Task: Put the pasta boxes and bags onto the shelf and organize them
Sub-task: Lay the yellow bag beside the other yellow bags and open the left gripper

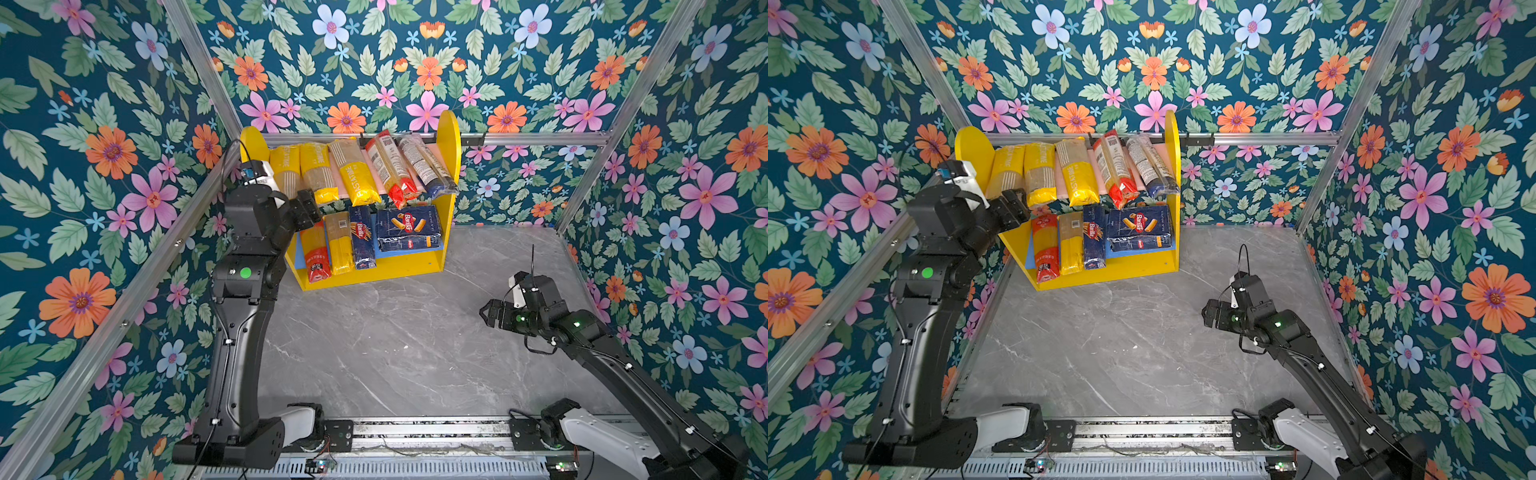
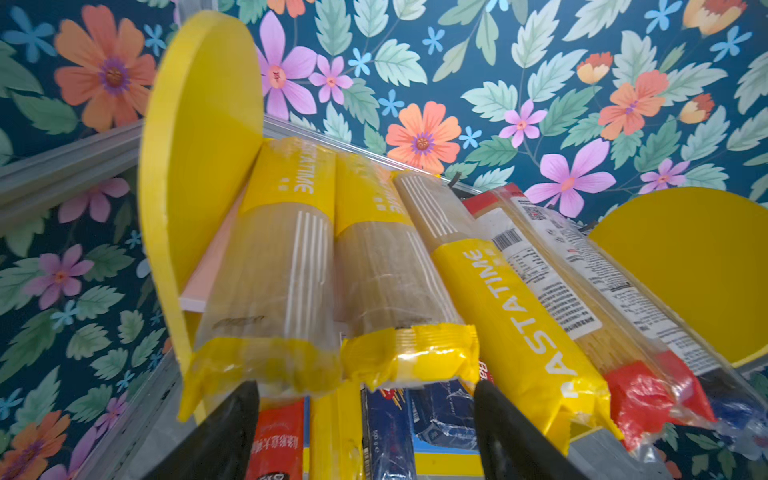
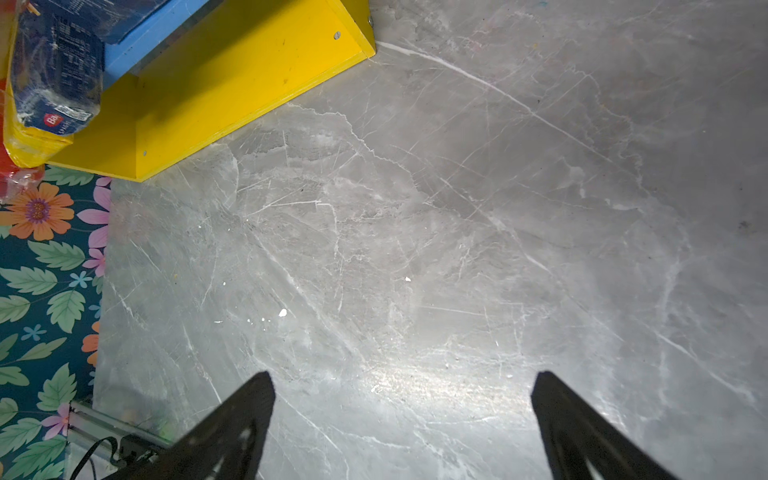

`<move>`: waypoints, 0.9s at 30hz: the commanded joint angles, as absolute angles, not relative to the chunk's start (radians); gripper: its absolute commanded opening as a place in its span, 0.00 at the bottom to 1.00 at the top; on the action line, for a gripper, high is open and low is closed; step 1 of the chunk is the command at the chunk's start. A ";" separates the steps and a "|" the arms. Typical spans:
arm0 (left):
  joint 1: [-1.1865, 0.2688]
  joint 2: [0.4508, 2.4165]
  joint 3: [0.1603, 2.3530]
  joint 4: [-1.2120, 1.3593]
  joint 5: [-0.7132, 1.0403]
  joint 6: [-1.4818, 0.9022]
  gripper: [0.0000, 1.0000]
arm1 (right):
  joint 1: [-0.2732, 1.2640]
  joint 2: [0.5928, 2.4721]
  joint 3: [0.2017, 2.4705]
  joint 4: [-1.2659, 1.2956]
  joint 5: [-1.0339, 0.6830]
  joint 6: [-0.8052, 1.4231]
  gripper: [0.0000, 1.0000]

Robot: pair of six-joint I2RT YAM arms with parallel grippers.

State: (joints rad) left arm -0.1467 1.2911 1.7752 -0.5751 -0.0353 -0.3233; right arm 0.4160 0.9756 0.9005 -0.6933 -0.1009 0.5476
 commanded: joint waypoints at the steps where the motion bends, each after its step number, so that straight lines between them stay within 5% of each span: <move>1: -0.209 1.353 1.837 -0.571 -0.090 -0.304 0.87 | 0.417 0.962 0.896 -0.720 -0.078 0.548 0.98; 12: -0.339 1.553 2.064 -0.658 -0.338 -0.264 0.90 | 0.415 0.966 0.897 -0.734 -0.026 0.525 0.98; 27: -0.341 1.683 2.194 -0.770 -0.409 -0.259 0.95 | 0.391 1.002 0.878 -0.684 -0.051 0.522 0.98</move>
State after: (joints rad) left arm -0.3420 1.6684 2.1754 -0.7448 -0.3939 -0.2626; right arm 0.3935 0.9997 0.8810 -0.7071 -0.0498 0.5308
